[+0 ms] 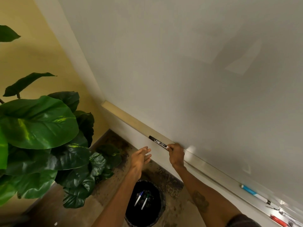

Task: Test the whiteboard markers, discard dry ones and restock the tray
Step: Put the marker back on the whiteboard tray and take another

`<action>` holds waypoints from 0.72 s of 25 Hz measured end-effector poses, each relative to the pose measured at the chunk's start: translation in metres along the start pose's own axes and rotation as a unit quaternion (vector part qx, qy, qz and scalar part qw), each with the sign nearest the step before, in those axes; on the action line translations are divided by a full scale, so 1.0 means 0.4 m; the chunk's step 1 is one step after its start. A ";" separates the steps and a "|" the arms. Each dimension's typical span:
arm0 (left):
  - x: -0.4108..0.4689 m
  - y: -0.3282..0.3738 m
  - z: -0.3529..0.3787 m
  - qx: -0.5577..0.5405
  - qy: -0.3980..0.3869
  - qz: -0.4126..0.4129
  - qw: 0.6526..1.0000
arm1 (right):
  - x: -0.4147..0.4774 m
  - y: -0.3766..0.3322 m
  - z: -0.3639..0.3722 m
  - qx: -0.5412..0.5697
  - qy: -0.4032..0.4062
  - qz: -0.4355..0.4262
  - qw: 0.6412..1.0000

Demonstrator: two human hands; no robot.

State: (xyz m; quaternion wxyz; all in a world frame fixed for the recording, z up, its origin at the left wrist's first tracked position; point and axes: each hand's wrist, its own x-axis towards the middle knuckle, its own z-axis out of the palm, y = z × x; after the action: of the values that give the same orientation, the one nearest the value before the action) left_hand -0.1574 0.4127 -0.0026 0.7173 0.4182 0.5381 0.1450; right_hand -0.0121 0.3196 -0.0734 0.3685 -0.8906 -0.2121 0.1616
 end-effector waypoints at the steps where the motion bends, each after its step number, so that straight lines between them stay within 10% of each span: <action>1: 0.000 -0.004 -0.005 0.004 -0.001 0.001 1.000 | 0.003 0.000 0.006 0.000 -0.001 -0.005 1.000; 18: -0.191 -0.181 0.333 0.110 -0.136 -0.012 0.984 | -0.238 0.213 -0.325 0.075 0.153 0.026 0.985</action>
State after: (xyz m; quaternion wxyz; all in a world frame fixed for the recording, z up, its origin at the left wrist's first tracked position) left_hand -0.0849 0.2592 0.0020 0.7353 0.5041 0.4527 0.0183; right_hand -0.0138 0.1415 -0.0349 0.4580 -0.8799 -0.1169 0.0488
